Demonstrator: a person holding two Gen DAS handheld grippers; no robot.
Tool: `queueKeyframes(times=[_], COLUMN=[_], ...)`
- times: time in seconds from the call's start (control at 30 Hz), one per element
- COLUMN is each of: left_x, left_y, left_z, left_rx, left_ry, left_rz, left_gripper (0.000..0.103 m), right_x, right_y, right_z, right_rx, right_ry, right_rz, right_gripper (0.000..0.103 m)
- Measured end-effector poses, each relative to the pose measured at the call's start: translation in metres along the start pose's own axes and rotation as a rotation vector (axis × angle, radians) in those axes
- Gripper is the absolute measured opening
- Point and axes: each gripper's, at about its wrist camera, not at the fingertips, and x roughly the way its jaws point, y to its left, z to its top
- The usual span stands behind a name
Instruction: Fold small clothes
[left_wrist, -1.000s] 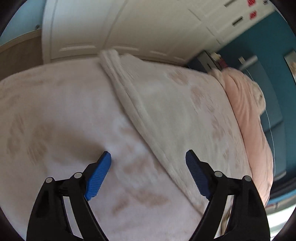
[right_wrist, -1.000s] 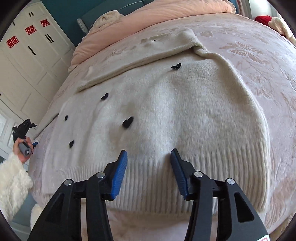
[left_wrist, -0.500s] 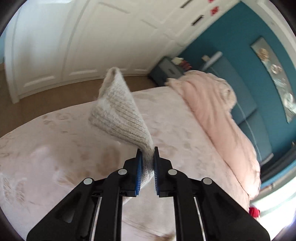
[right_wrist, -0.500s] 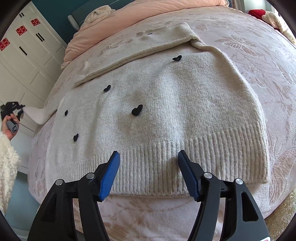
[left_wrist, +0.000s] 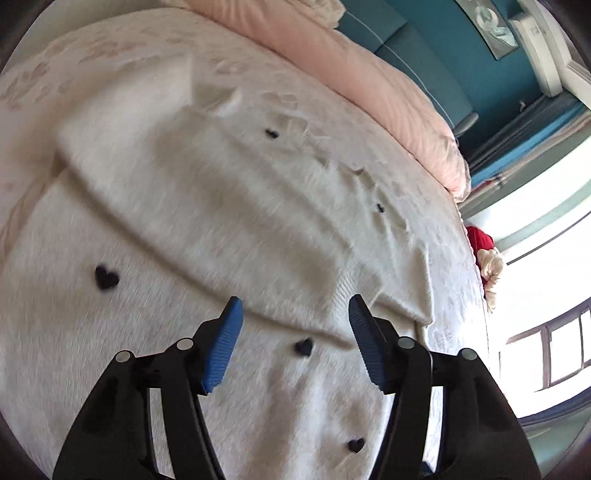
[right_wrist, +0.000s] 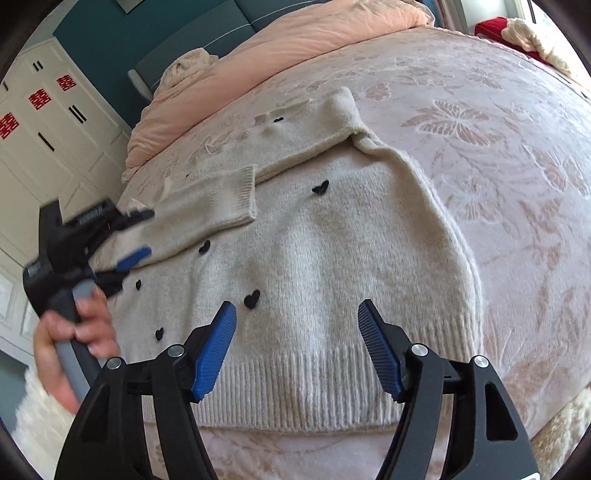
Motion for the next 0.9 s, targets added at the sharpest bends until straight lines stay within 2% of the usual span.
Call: queueKeyframes(times=[0.1,0.27,0.4,0.43,0.47,0.5,0.53,0.6,0.73,0.8,0.83,0.87,0.9], left_x=[-0.013,-0.044,-0.069,-0.071,-0.073,-0.073,-0.072,-0.064,-0.037,-0.018,-0.01,-0.003,0.0], left_y=[0.042,0.121,0.139,0.141,0.147,0.149,0.151,0.152,0.156,0.161,0.163,0.164,0.162], left_z=[-0.018,0.015,0.031,0.033,0.035,0.036,0.037,0.045,0.075,0.089,0.096,0.103,0.108], left_rx=[-0.096,-0.316,-0.317,-0.316,-0.321,-0.336,-0.358,-0.42,-0.602,-0.702,-0.736,-0.754,-0.76], left_ry=[-0.002,-0.07,-0.139,-0.142,-0.14,-0.141,-0.143,-0.141,-0.144,-0.136,-0.134,-0.133,-0.135], left_rz=[0.039,0.045,0.085,0.089,0.09,0.082,0.06,-0.012,-0.182,-0.181,-0.173,-0.155,-0.135], left_gripper=[0.063,0.063,0.064,0.065,0.065,0.065,0.067,0.074,0.083,0.083,0.078,0.062,0.054], right_x=[0.022,0.097,0.157,0.162,0.164,0.167,0.167,0.16,0.118,0.096,0.084,0.073,0.061], right_y=[0.01,0.034,0.047,0.051,0.058,0.066,0.074,0.086,0.126,0.151,0.162,0.171,0.176], right_z=[0.031,0.08,0.091,0.093,0.095,0.1,0.105,0.123,0.179,0.211,0.227,0.242,0.256], right_rx=[-0.012,0.054,0.126,0.133,0.121,0.089,0.055,0.031,-0.097,-0.158,-0.184,-0.206,-0.219], right_ry=[0.024,0.099,0.163,0.151,0.132,0.137,0.143,0.122,0.014,-0.039,-0.069,-0.102,-0.134], right_rz=[0.059,0.152,0.107,0.096,0.094,0.095,0.063,0.131,0.208,0.248,0.263,0.277,0.292], right_gripper=[0.073,0.074,0.074,0.07,0.051,0.039,0.012,0.01,0.009,0.009,0.009,0.009,0.009])
